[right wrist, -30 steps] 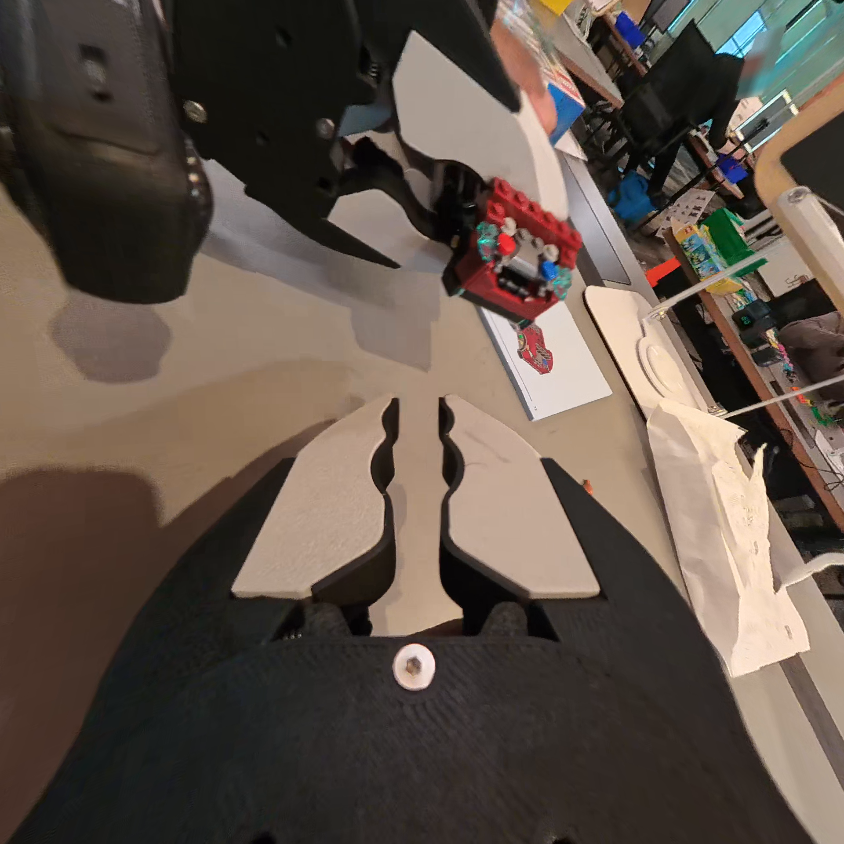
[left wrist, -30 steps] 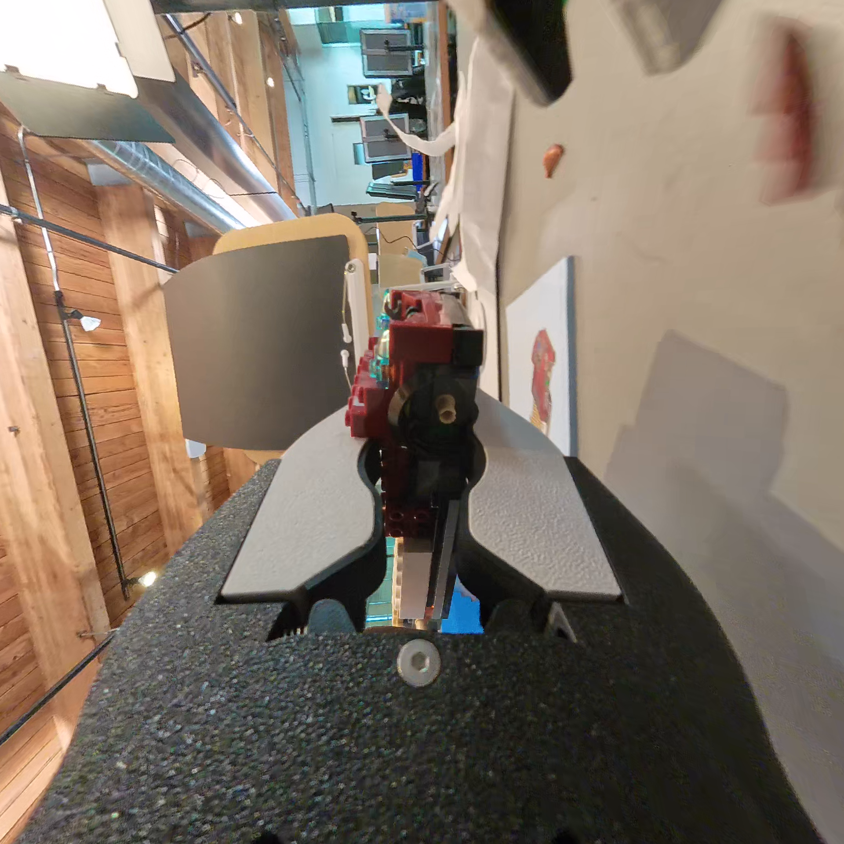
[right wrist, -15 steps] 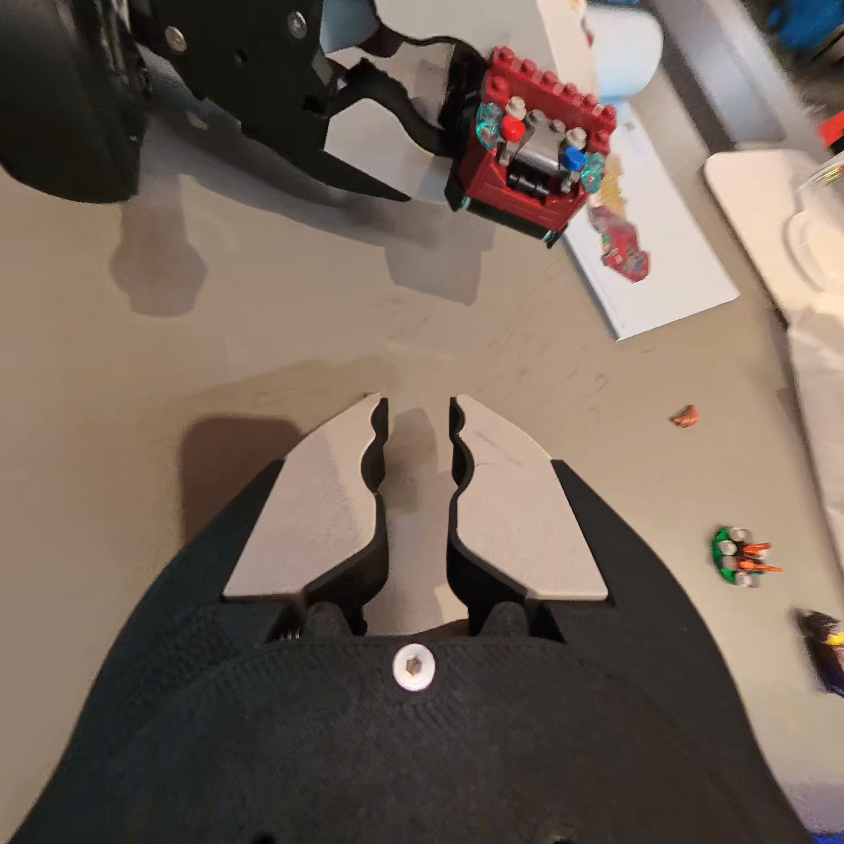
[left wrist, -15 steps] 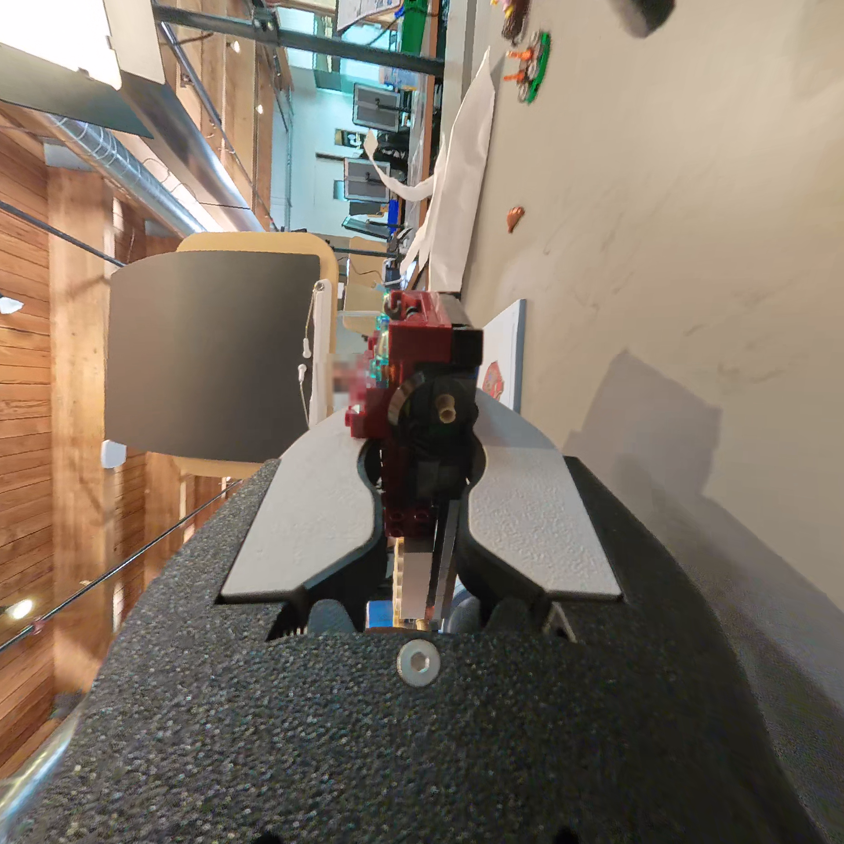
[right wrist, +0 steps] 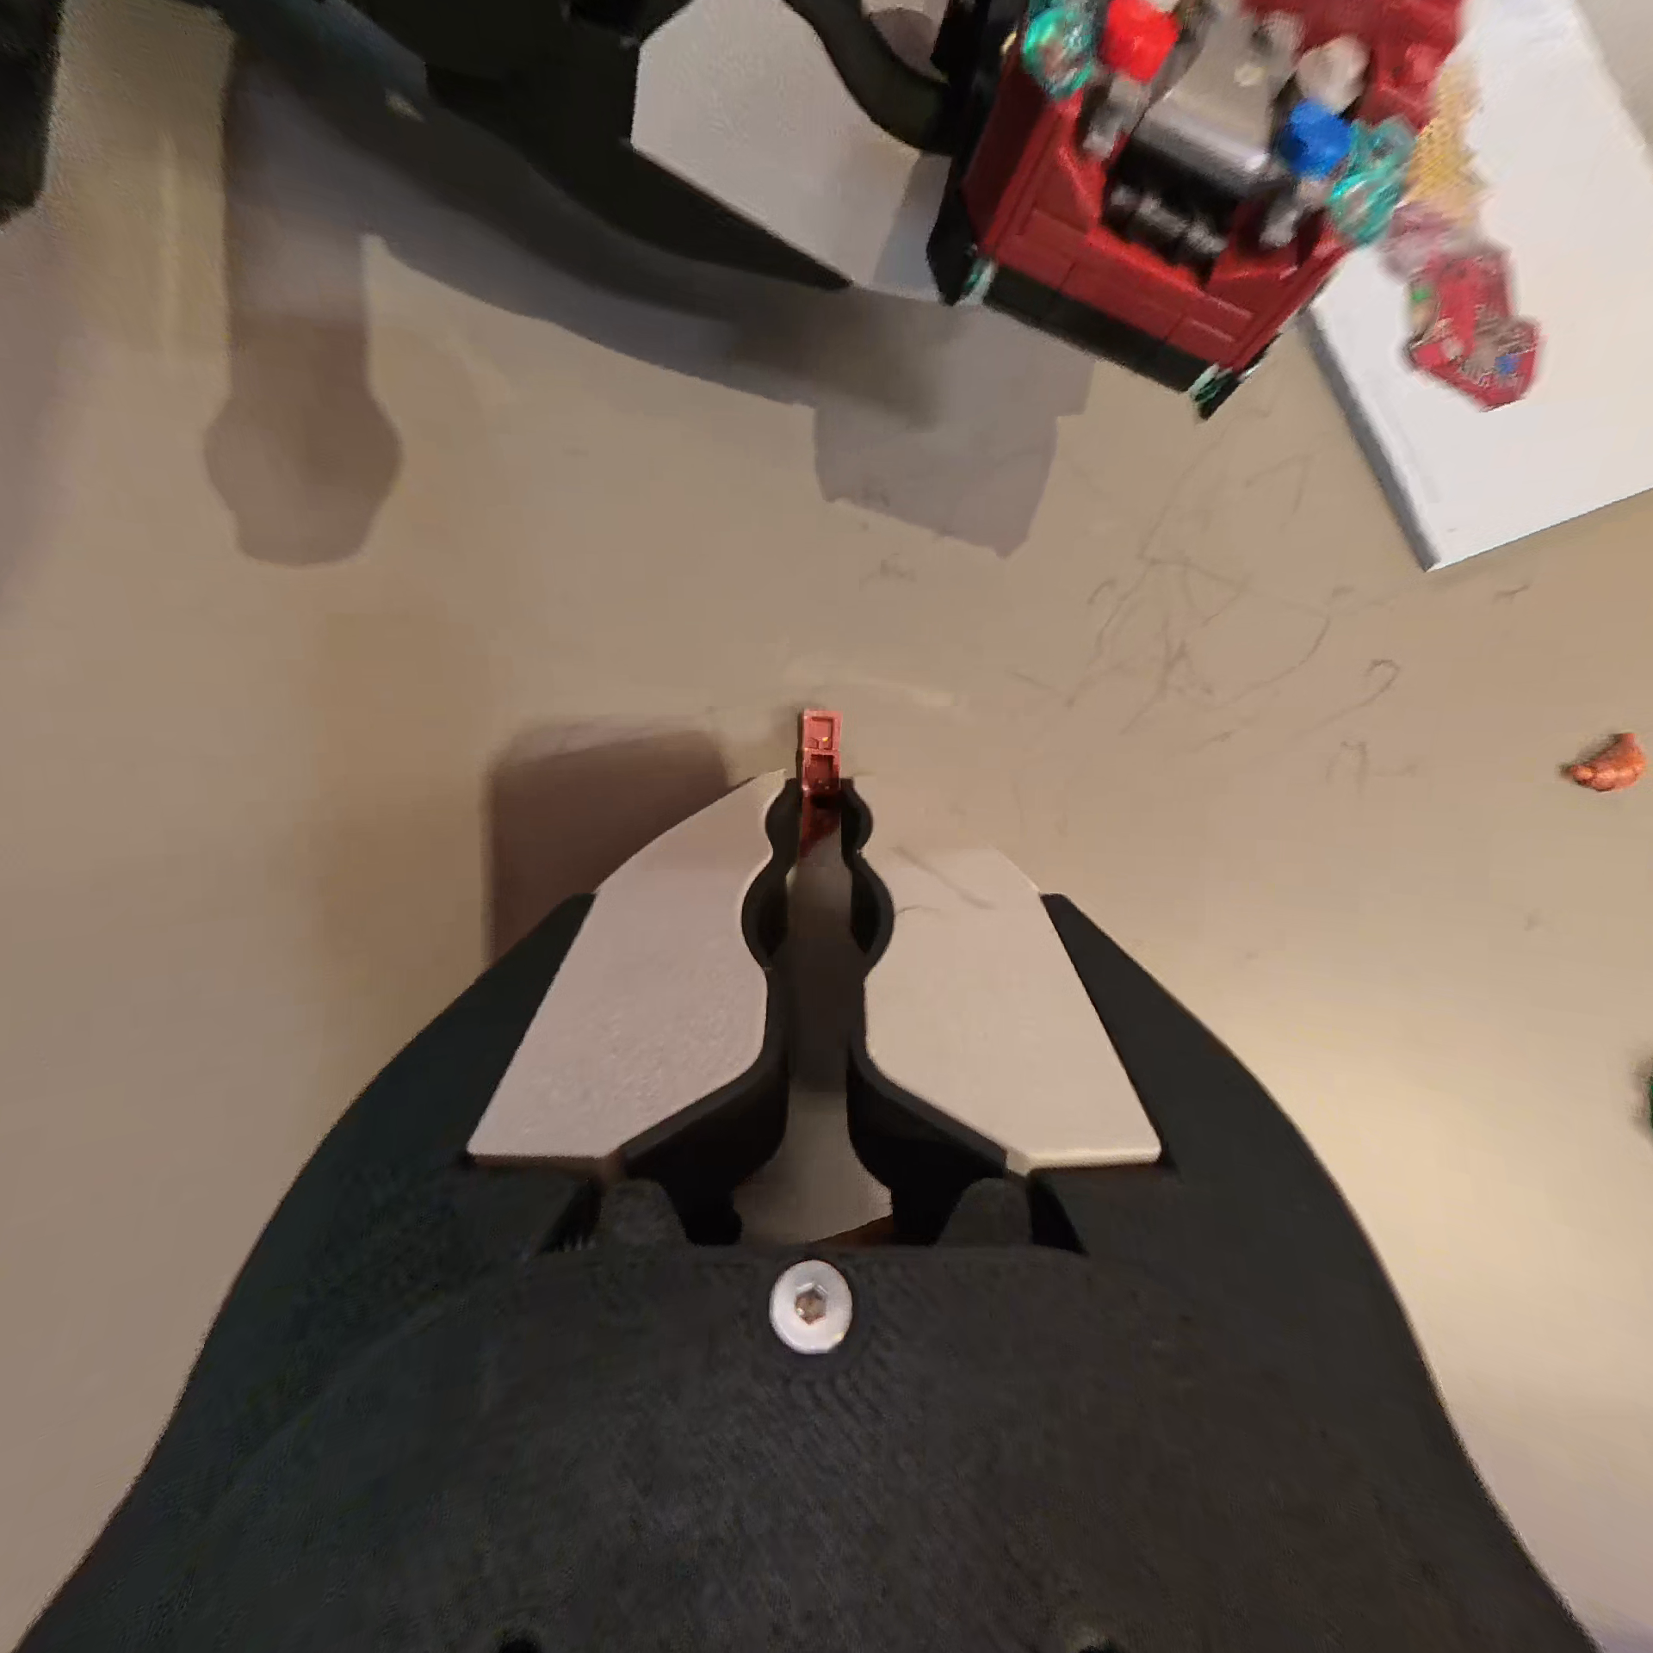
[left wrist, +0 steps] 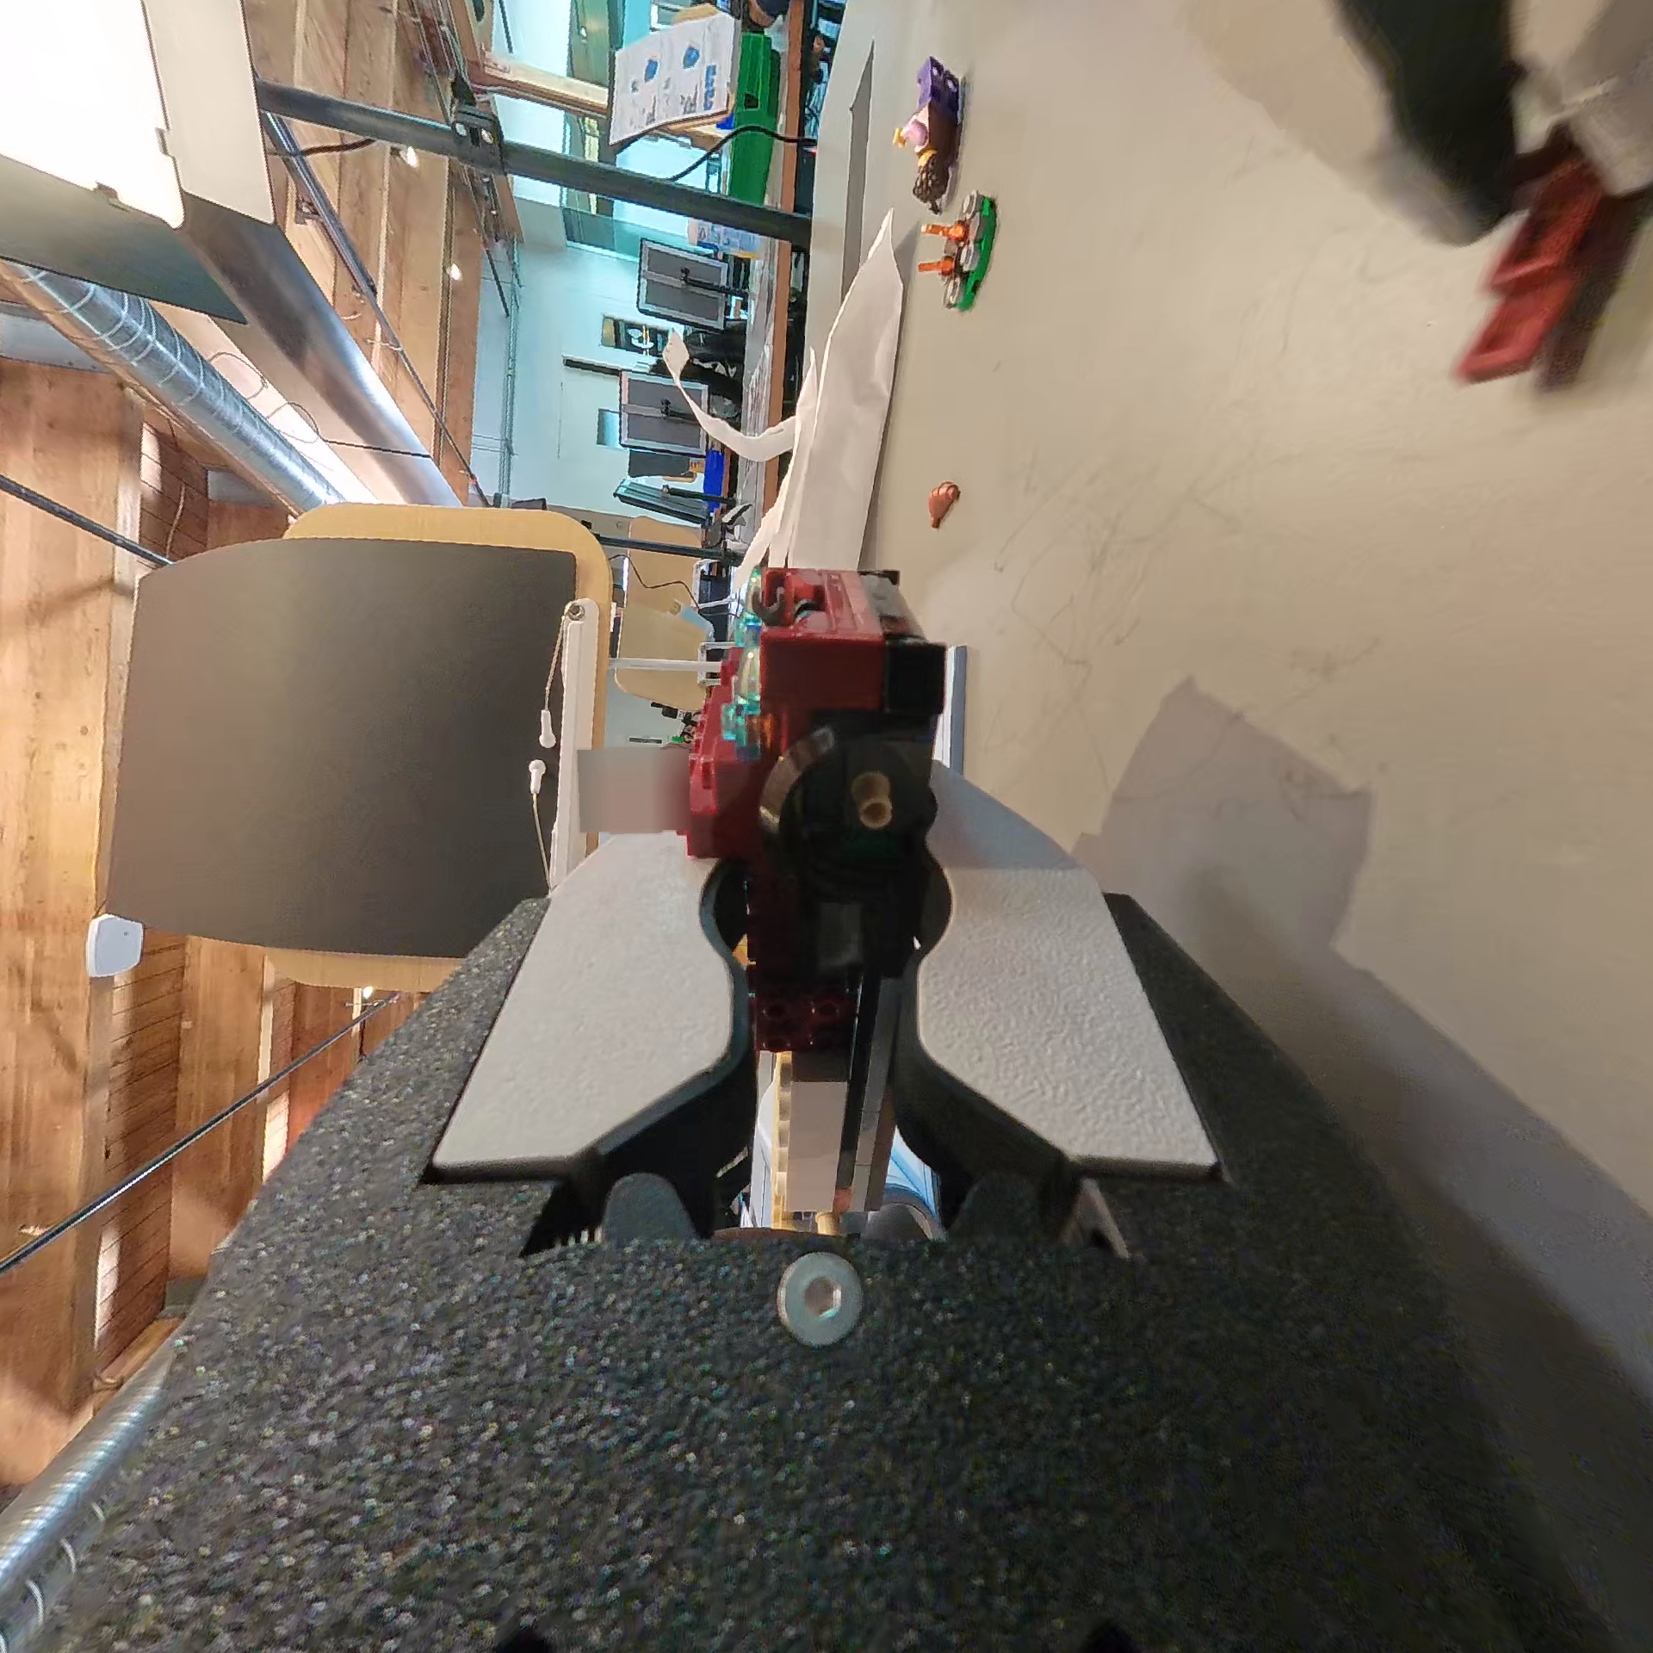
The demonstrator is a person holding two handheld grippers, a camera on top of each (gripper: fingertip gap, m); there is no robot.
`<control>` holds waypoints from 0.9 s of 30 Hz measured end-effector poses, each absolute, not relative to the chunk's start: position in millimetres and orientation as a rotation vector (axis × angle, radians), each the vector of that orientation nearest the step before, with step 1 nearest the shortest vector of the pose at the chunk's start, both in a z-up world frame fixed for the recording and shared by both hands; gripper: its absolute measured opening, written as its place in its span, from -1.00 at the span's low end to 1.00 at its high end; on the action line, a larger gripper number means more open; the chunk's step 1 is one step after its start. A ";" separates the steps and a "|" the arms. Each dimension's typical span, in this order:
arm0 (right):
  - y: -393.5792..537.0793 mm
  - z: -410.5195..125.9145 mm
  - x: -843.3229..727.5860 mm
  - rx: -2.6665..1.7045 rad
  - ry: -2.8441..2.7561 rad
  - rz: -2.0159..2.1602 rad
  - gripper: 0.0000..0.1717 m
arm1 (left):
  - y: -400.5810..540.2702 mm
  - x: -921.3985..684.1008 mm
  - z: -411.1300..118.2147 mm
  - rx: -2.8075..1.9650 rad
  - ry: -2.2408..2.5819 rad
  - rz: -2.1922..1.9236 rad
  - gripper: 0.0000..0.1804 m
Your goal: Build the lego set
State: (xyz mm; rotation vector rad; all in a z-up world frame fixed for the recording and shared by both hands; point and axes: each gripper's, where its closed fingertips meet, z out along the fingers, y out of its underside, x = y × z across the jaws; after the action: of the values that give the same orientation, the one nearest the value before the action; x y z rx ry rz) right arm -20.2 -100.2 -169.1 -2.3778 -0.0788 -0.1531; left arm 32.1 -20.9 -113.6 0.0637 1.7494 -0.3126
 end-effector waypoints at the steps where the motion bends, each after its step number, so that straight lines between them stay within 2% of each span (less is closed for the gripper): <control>1: -96.0 -159.0 -17.4 -2.316 -0.082 -0.188 -0.90 | -20.1 32.5 -113.9 0.063 1.750 -0.315 -0.64; 5: -86.0 -104.0 -15.6 -2.024 -0.125 -0.306 -0.90 | -16.7 34.7 -113.9 0.052 1.752 -0.318 -0.64; 8: -86.5 -90.6 -15.1 -1.962 -0.162 -0.386 -0.83 | -15.1 36.4 -113.8 0.036 1.754 -0.325 -0.64; 11: -87.1 -95.2 -11.7 -1.983 -0.170 -0.417 -0.75 | -15.0 37.6 -115.8 0.023 1.761 -0.331 -0.64; 27: -110.7 -145.0 -15.6 -2.339 -0.137 -0.280 -0.72 | -17.6 31.2 -122.5 0.028 1.811 -0.374 -0.64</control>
State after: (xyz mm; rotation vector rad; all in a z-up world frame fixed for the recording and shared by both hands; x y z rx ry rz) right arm -15.6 -110.7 -145.0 -2.3386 -0.1373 -0.2798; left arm 31.2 -17.6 -122.5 0.0281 1.8105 -0.3736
